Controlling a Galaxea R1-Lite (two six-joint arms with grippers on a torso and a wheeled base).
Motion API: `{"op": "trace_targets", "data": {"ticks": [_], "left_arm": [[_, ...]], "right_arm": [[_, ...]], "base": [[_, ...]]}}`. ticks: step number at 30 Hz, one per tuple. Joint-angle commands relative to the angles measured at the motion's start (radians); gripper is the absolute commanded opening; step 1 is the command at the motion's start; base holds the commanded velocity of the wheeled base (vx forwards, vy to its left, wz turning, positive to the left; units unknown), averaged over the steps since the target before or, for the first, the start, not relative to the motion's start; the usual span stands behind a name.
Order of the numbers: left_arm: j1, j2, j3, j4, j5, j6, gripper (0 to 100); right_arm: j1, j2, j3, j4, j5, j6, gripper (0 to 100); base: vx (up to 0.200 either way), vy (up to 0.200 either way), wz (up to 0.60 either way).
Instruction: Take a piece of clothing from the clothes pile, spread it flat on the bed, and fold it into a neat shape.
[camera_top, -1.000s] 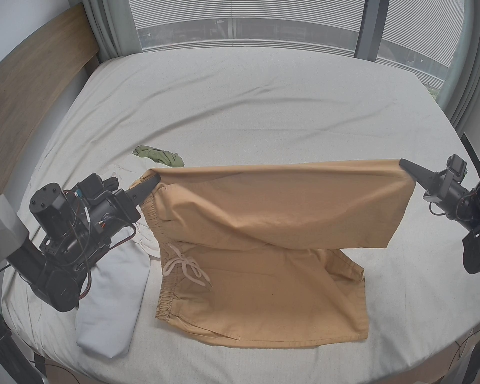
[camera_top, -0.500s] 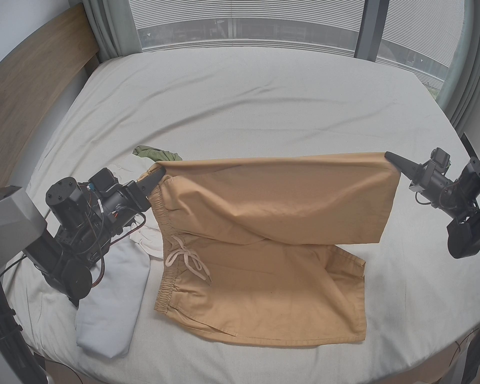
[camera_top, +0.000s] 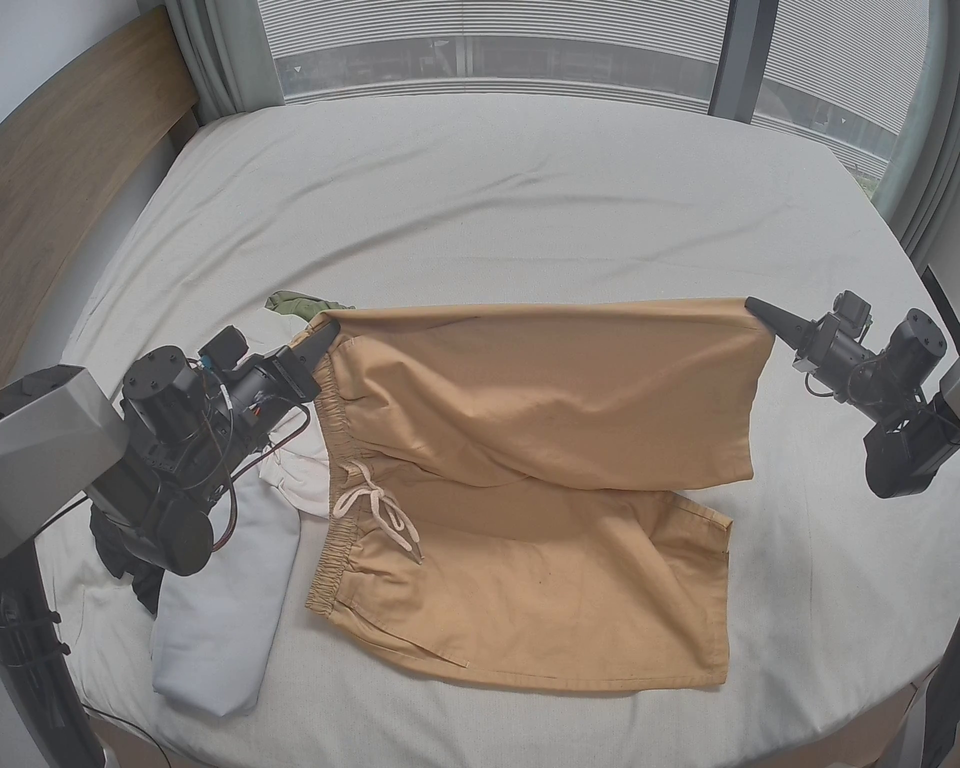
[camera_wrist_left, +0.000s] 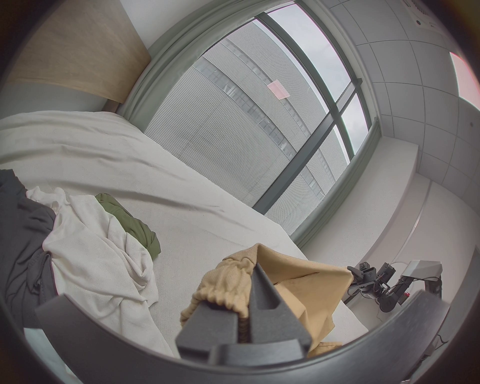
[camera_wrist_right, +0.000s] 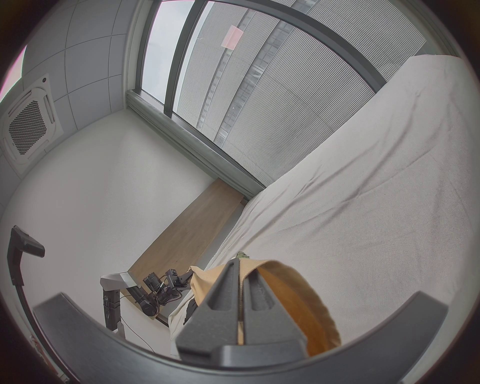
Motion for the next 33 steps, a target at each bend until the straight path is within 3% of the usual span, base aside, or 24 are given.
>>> {"op": "trace_targets", "data": {"ticks": [1, 27, 28, 29, 31, 33], "left_arm": [[0.000, 0.058, -0.032, -0.004, 0.004, -0.001, 0], [0.002, 0.167, -0.207, -0.001, 0.036, -0.019, 0], [0.003, 0.169, -0.213, -0.001, 0.036, -0.019, 100], [0.003, 0.170, -0.213, -0.001, 0.036, -0.019, 100], [0.003, 0.170, -0.226, 0.001, 0.036, -0.027, 100], [0.003, 0.175, -0.257, 0.004, 0.048, -0.057, 100]], "right_arm": [[0.000, 0.055, -0.046, 0.004, -0.001, 0.000, 0], [0.018, 0.164, -0.284, 0.128, -0.001, 0.000, 0], [0.020, 0.170, -0.295, 0.131, -0.001, 0.000, 0], [0.020, 0.172, -0.296, 0.131, -0.001, 0.000, 100], [0.021, 0.186, -0.316, 0.133, -0.002, 0.000, 100], [0.028, 0.196, -0.348, 0.152, -0.045, 0.000, 100]], "base": [[0.000, 0.000, 0.00], [0.000, 0.000, 0.00], [0.000, 0.000, 0.00], [0.000, 0.000, 0.00], [0.000, 0.000, 0.00], [0.000, 0.000, 0.00]]}}
